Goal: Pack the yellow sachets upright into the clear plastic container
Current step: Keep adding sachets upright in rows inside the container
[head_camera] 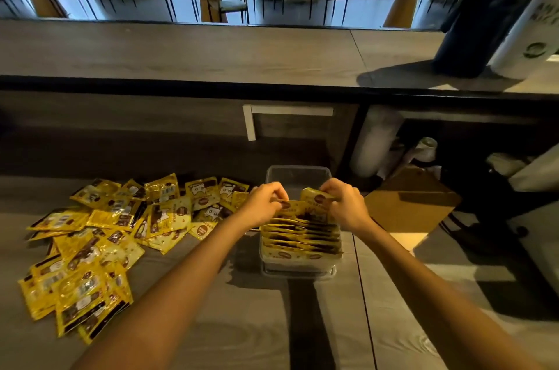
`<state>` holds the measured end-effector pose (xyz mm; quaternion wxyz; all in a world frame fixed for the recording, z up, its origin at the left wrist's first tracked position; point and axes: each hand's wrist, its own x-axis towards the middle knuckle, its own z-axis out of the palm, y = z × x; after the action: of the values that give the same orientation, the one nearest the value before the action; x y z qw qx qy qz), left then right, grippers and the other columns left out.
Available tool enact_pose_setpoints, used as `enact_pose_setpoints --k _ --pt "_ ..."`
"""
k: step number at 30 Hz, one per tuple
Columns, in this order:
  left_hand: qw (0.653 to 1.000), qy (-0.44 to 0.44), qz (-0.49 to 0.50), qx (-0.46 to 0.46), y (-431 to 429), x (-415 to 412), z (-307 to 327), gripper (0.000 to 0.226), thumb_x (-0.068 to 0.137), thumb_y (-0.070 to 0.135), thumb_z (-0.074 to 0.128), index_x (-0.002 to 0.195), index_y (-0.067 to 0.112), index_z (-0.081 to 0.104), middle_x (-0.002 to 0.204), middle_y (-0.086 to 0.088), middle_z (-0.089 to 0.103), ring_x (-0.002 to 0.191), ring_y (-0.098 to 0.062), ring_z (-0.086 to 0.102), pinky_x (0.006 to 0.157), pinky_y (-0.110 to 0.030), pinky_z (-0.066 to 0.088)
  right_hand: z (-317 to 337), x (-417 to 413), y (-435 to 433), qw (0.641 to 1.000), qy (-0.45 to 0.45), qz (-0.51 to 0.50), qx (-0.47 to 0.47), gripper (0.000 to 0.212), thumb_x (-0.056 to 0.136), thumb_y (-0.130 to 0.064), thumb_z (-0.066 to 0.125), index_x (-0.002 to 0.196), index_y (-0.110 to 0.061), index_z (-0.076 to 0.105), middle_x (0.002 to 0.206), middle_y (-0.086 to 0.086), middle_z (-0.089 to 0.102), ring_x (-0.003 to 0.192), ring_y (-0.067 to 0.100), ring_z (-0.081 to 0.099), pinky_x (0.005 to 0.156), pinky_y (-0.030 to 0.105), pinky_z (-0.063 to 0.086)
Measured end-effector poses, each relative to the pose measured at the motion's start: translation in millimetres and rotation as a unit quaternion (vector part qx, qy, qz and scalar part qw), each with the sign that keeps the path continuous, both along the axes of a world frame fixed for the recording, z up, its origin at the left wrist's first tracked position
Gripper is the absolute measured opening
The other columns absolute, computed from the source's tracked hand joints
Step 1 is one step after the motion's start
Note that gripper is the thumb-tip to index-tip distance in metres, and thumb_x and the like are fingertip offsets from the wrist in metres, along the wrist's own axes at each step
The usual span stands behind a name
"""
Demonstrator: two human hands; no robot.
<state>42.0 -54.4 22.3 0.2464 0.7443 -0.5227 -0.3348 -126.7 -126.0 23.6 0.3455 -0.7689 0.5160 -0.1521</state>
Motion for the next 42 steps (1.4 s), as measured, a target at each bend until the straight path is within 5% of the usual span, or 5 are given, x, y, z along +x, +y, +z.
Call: enact_pose_setpoints --k 14,20,28,32,42 --pt "0.985 -0.046 -0.096 0.132 4 -2 2 0.033 0.096 0.013 0.039 0.115 0.012 0.066 0.107 -0.011 0.069 0.098 -0.024 0.063 0.084 -0.036 0.050 -6 -4 2 0.984 0.087 0.143 0.058 0.025 0.093 -0.010 0.045 0.105 -0.005 0.067 0.107 0.011 0.066 0.093 0.015 0.057 0.079 0.024 0.044" --pt "0.991 -0.028 -0.068 0.113 5 -6 3 0.040 0.091 0.001 0.038 0.126 0.006 0.057 0.132 -0.010 0.057 0.125 -0.020 0.050 0.106 -0.033 0.038 -7 -2 5 0.982 0.098 0.157 0.049 0.029 0.095 -0.016 0.042 0.106 -0.006 0.067 0.108 0.010 0.067 0.092 0.015 0.059 0.078 0.022 0.045" --pt "0.996 -0.045 0.069 -0.026 16 23 14 0.038 0.092 -0.001 0.039 0.119 0.011 0.062 0.125 -0.008 0.061 0.116 -0.020 0.056 0.095 -0.031 0.046 16 38 23 0.986 0.055 0.150 -0.055 0.027 0.089 -0.019 0.047 0.110 -0.012 0.062 0.113 0.009 0.067 0.109 0.019 0.057 0.116 0.040 0.023" --pt "0.966 -0.088 0.229 -0.083 44 57 9 0.032 0.093 0.003 0.040 0.116 0.009 0.062 0.120 -0.011 0.062 0.109 -0.026 0.058 0.088 -0.033 0.046 21 90 61 0.977 0.004 0.186 -0.108 0.042 0.089 -0.011 0.051 0.130 -0.011 0.050 0.135 0.007 0.053 0.127 0.023 0.046 0.110 0.035 0.031" --pt "0.947 -0.160 0.206 0.185 123 111 -53 0.069 0.096 0.006 0.039 0.149 0.012 -0.004 0.158 -0.005 -0.016 0.147 -0.025 -0.006 0.117 -0.042 0.014 -54 172 115 0.880 0.283 0.381 0.007 0.074 0.094 -0.023 0.044 0.149 -0.012 -0.003 0.158 0.008 -0.013 0.146 0.027 -0.011 0.118 0.051 0.009"
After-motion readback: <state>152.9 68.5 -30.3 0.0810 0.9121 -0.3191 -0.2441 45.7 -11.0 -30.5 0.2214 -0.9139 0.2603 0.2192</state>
